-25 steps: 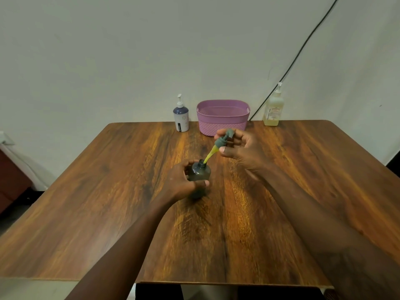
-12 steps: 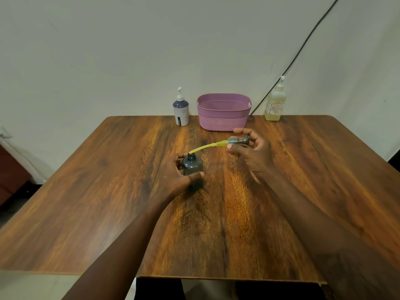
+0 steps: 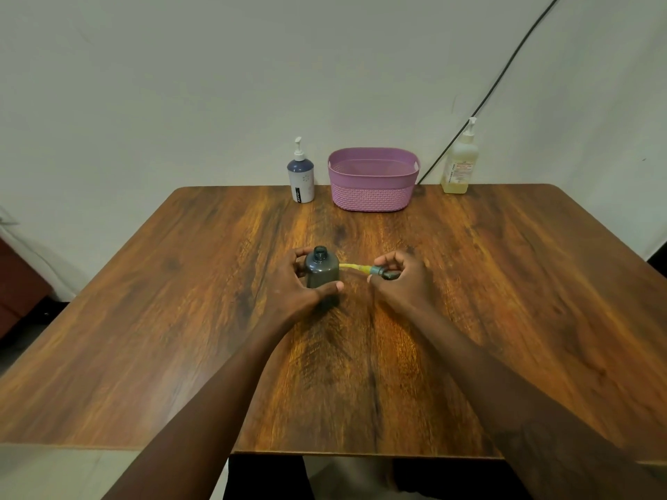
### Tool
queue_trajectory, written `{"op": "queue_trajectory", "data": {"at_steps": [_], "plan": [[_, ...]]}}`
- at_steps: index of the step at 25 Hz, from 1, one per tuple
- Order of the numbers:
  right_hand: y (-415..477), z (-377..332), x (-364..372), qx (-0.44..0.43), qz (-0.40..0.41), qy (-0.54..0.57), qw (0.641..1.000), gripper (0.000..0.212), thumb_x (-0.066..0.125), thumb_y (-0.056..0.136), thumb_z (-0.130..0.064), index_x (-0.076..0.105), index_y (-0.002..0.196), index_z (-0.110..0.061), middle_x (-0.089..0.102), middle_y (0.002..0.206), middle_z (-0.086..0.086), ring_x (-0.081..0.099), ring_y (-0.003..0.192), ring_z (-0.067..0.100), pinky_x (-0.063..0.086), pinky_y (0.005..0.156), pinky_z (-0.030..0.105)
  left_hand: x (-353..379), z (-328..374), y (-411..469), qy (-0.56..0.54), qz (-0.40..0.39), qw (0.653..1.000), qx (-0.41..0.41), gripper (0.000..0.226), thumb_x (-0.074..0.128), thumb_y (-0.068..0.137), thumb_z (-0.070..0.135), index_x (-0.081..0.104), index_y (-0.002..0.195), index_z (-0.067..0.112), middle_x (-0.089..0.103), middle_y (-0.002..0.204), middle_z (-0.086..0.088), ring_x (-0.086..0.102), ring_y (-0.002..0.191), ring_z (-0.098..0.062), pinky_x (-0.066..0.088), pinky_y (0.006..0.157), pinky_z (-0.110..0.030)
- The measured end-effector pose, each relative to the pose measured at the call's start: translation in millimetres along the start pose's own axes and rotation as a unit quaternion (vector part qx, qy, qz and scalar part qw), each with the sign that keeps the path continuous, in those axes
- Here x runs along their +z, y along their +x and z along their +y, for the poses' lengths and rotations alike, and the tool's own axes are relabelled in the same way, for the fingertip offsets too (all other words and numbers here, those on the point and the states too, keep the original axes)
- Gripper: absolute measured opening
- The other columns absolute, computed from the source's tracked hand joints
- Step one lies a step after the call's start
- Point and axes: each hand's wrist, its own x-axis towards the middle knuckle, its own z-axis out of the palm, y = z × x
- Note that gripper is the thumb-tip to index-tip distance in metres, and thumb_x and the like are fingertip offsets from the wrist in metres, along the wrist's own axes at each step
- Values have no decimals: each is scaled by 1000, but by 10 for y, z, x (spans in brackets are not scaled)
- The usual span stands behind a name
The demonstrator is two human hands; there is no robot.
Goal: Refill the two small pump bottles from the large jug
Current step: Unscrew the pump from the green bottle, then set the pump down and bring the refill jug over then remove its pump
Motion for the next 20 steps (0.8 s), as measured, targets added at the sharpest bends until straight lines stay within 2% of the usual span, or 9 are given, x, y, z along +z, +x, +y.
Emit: {"op": "queue_trajectory", "data": {"at_steps": [2, 4, 6, 8, 12, 14, 17, 20], "plan": [[-55, 75, 78, -6, -3, -33, 999, 27, 83, 79, -14, 68, 100, -22, 65, 92, -12, 63, 83, 2, 47, 63, 9, 7, -33, -8, 11, 2, 1000, 4, 84, 93, 66, 42, 53, 136, 18, 58, 122, 11, 55, 103, 2, 43, 80, -12], [-97, 139, 155, 2, -13, -43, 999, 31, 81, 78, -12, 66, 103, -24, 64, 93, -12, 64, 87, 6, 52, 68, 15, 14, -76, -5, 24, 4, 1000, 4, 84, 93, 63, 50, 57, 132, 19, 62, 123, 8, 59, 106, -4, 48, 83, -18], [-123, 200, 232, 9, -17, -62, 998, 38, 81, 76, -12, 66, 109, -24, 64, 95, -10, 64, 92, 11, 58, 76, 27, 18, -111, -3, 31, 3, 1000, 5, 88, 90, 59, 59, 57, 131, 21, 64, 124, 7, 61, 109, -8, 51, 88, -25], [-134, 219, 263, 17, -17, -66, 998, 44, 83, 76, -11, 66, 115, -21, 66, 99, -6, 65, 95, 12, 58, 80, 28, 20, -129, -2, 27, -1, 1000, 7, 93, 89, 57, 62, 55, 134, 22, 62, 128, 8, 60, 113, -10, 52, 92, -28], [-99, 260, 218, 32, -47, -53, 997, 61, 93, 69, -28, 62, 122, -22, 66, 107, -6, 62, 98, 10, 55, 86, 30, 26, -106, -20, 2, -1, 1000, 15, 102, 92, 56, 59, 48, 141, 25, 57, 131, 12, 57, 117, -8, 53, 97, -32], [-92, 271, 183, 38, -64, -48, 996, 66, 93, 68, -36, 61, 124, -23, 63, 110, -7, 60, 100, 10, 53, 84, 26, 23, -59, -9, -4, 4, 1000, 20, 104, 92, 55, 59, 47, 142, 24, 58, 134, 9, 57, 119, -8, 53, 97, -31], [-77, 235, 136, 54, -66, -10, 996, 62, 89, 73, -42, 61, 125, -21, 64, 112, -6, 61, 102, 11, 53, 80, 23, 16, 97, 38, 9, 16, 999, 33, 102, 94, 60, 52, 45, 144, 23, 56, 141, 3, 55, 124, -11, 48, 95, -21], [-38, 131, 40, 75, -42, 31, 996, 51, 82, 82, -45, 63, 121, -19, 66, 109, -6, 65, 101, 12, 57, 82, 27, 27, 302, 87, 53, 36, 995, 70, 98, 90, 62, 57, 45, 144, 27, 52, 146, 3, 51, 129, -14, 49, 98, -31]]}}
